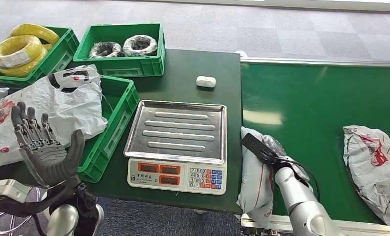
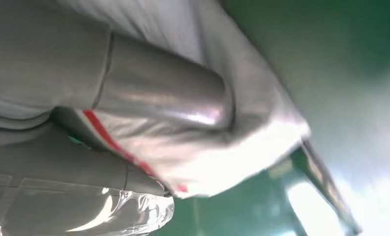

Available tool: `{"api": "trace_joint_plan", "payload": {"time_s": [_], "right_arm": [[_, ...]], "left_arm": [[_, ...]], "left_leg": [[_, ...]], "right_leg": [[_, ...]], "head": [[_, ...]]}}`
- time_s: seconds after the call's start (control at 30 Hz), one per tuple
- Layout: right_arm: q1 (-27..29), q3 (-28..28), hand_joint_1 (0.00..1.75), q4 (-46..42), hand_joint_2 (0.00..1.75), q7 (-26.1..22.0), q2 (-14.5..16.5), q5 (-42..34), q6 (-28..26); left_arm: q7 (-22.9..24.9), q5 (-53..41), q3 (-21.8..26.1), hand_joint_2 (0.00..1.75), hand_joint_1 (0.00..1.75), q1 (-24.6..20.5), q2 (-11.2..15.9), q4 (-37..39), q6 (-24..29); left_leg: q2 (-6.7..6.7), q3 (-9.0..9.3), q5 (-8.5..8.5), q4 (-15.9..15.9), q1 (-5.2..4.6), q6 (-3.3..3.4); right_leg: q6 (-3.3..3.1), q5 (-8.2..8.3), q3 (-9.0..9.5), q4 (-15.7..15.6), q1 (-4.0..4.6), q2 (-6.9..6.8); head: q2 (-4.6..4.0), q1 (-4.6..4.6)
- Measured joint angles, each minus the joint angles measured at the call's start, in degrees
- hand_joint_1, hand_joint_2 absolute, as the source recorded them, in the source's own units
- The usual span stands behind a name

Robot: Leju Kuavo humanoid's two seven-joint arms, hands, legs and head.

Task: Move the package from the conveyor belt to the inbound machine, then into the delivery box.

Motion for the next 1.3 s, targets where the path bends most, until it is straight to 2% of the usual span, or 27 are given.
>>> {"api": "trace_joint_plan", "payload": {"time_s": [0.07, 0.13, 0.2, 0.27, 0.33, 0.47, 0.77, 0.83, 0.9, 1.0, 1.1, 1.2, 1.3], "right_arm": [[2.6, -1.2, 1.75, -7.7, 1.75, -0.4, 1.9, -6.1, -8.7], [4.7, -2.1, 1.75, -19.0, 1.75, -1.2, 3.9, -10.7, -18.5], [6.5, -2.3, 1.75, -31.0, 1.75, -2.0, 5.9, -12.0, -27.1], [8.2, -2.2, 1.75, -40.6, 1.75, -2.5, 7.6, -11.4, -32.5], [9.8, -2.2, 1.75, -48.2, 1.75, -4.2, 9.3, -10.2, -35.4], [11.8, -4.5, 1.75, -61.7, 1.75, -12.3, 13.9, -8.8, -37.7], [13.6, -9.3, 1.75, -76.6, 1.75, -16.3, 17.8, -9.7, -37.7], [13.2, -9.3, 1.75, -78.0, 1.75, -14.9, 18.1, -8.0, -37.6], [11.4, -8.1, 1.75, -75.3, 1.75, -10.6, 18.2, -4.3, -37.0], [5.5, -4.7, 1.75, -65.5, 1.75, -0.9, 17.2, 1.3, -36.7], [1.4, -1.7, 1.75, -57.9, 1.75, 2.0, 16.1, 2.1, -37.2], [-1.6, 0.2, 1.75, -52.1, 1.75, 4.4, 15.1, 2.8, -35.1], [-7.0, 2.3, 1.75, -42.9, 1.75, 11.4, 13.7, 8.3, -30.5]], "left_arm": [[0.0, -0.3, 0.0, 1.75, 0.00, 1.1, -0.1, -1.3, 0.3], [0.0, -0.6, 0.0, 1.75, 0.00, 1.7, -0.2, -2.0, 0.2], [0.0, -0.8, 0.0, 1.75, 0.00, 1.8, -0.5, -2.1, 0.1], [0.0, -0.9, -0.2, 1.75, 0.00, 1.7, -0.7, -2.1, 0.0], [0.0, -1.0, -0.5, 1.75, 0.00, 1.6, -0.8, -2.1, 0.1], [0.0, -1.3, -1.2, 1.75, 0.00, 1.4, -1.3, -1.9, 0.6], [0.0, -1.4, -2.2, 1.75, 0.00, 0.6, -1.7, -1.0, 1.1], [0.0, -1.4, -2.3, 1.75, 0.00, 0.0, -1.9, -0.6, 0.8], [0.0, -1.2, -2.3, 1.75, 0.00, -0.8, -2.0, -0.2, 0.2], [0.0, -0.9, -2.5, 1.75, 0.00, -1.8, -2.2, 0.4, -0.3], [0.0, -0.8, -2.6, 1.75, 0.00, -2.3, -2.4, 0.9, -0.4], [0.0, -0.6, -2.6, 1.75, 0.00, -2.5, -2.4, 1.2, -0.5], [0.0, -0.1, -2.8, 1.75, 0.00, -3.3, -2.4, 1.7, -0.8]], "left_leg": [[-0.12, -0.18, 0.09, 0.0, -0.02, 0.02], [-0.27, -0.28, 0.18, 0.0, -0.04, 0.05], [-0.32, -0.26, 0.19, 0.0, -0.05, 0.06], [-0.24, -0.21, 0.16, 0.0, -0.06, 0.06], [-0.20, -0.19, 0.14, 0.0, -0.07, 0.05], [-0.21, -0.15, 0.13, 0.0, -0.06, 0.04], [-0.16, -0.07, 0.14, 0.0, -0.12, 0.05], [-0.12, -0.08, 0.13, 0.0, -0.11, 0.05], [-0.05, -0.04, 0.13, 0.0, -0.11, 0.04], [0.09, 0.14, 0.21, 0.0, -0.11, 0.05], [-0.05, 0.15, 0.30, 0.0, -0.10, 0.06], [-0.11, 0.12, 0.31, 0.0, -0.10, 0.06], [-0.04, 0.08, 0.31, 0.0, -0.11, 0.06]], "right_leg": [[0.01, 0.01, -0.17, 0.0, -0.03, -0.12], [0.02, 0.00, -0.25, 0.0, -0.05, -0.31], [0.03, -0.02, -0.21, 0.0, -0.06, -0.40], [0.03, -0.02, -0.20, 0.0, -0.06, -0.35], [0.03, -0.02, -0.20, 0.0, -0.07, -0.32], [0.03, -0.03, -0.20, 0.0, -0.06, -0.31], [0.04, -0.02, -0.07, 0.0, -0.11, -0.29], [0.04, -0.02, -0.03, 0.0, -0.11, -0.26], [0.03, 0.00, 0.01, 0.0, -0.11, -0.20], [0.03, 0.09, 0.03, 0.0, -0.11, -0.08], [0.06, 0.13, 0.07, 0.0, -0.10, -0.12], [0.07, 0.13, 0.07, 0.0, -0.09, -0.13], [0.08, 0.15, 0.04, 0.0, -0.10, -0.10]], "head": [[0.00, -0.02], [0.00, 0.00], [0.00, 0.03], [0.00, 0.01], [0.00, 0.01], [0.00, -0.01], [0.00, 0.01], [0.00, 0.01], [0.00, 0.01], [0.00, 0.01], [0.00, 0.00], [0.00, 0.00], [0.00, 0.00]]}}
